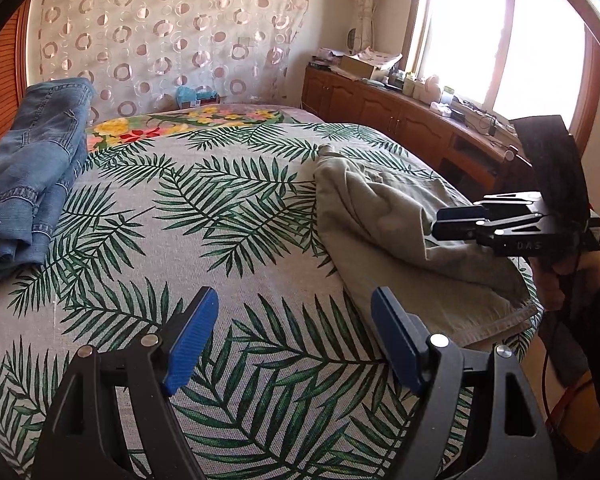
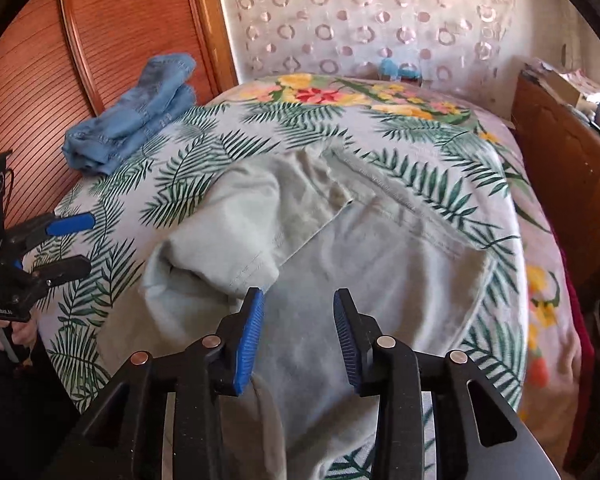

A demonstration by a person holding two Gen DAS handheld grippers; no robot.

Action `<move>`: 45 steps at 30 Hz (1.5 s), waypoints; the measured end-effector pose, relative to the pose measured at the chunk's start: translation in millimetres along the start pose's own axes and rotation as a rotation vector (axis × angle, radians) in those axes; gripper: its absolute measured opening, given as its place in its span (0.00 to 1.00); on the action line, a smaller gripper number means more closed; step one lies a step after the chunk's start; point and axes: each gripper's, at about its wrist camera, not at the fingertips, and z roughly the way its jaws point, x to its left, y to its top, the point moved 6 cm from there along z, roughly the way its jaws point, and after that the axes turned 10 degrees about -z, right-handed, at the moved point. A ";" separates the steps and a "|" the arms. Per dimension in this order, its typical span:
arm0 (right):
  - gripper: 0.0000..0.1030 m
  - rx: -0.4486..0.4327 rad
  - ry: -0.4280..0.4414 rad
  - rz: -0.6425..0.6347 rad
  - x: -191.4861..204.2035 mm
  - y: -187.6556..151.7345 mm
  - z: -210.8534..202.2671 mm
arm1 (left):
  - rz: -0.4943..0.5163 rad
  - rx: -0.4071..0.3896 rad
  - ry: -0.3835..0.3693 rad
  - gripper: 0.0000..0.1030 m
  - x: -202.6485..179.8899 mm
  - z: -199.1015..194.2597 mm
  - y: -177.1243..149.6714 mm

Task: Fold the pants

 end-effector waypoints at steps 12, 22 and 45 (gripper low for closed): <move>0.37 0.001 0.120 -0.051 21.0 29.4 38.5 | 0.001 0.006 0.000 0.77 0.6 1.3 -2.2; 0.08 -0.131 0.019 -0.048 -7.4 75.8 7.8 | -0.001 0.007 -0.002 0.77 0.2 1.2 -4.5; 0.38 -0.069 0.054 -0.071 8.9 80.0 54.7 | -0.009 0.007 0.003 0.77 6.5 -1.0 -3.9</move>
